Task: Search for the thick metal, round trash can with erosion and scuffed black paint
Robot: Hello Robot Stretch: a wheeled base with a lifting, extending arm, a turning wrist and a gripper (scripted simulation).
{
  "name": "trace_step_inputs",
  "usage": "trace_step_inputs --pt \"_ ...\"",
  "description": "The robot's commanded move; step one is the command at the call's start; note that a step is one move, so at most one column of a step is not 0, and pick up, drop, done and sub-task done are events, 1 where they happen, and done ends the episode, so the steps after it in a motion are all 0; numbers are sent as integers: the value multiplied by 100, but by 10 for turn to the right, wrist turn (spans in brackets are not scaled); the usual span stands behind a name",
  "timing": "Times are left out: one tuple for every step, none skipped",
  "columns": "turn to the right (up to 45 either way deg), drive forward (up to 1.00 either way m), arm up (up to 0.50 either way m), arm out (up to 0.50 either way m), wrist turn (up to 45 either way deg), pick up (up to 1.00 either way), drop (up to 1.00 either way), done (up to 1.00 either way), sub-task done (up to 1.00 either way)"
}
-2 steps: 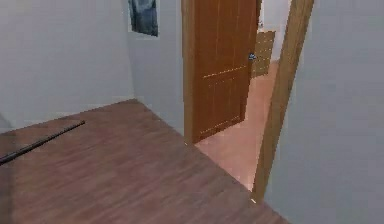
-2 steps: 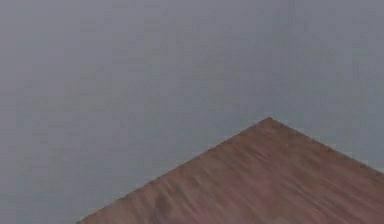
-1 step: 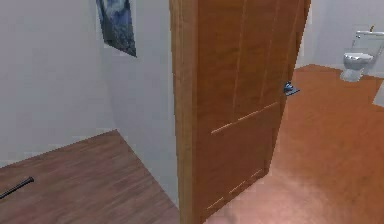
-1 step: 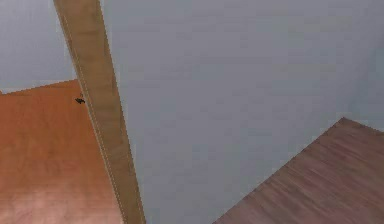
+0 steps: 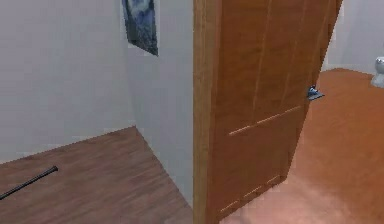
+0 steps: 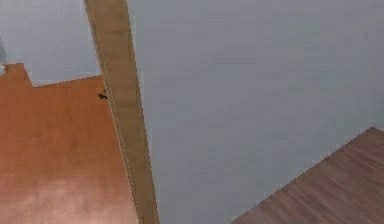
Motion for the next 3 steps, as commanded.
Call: trace_step_inputs --pt "0 50 0 0 0 0 0 0 0" --pt "450 0 0 0 0 0 0 0 0" --pt "60 0 0 0 0 0 0 0 0"
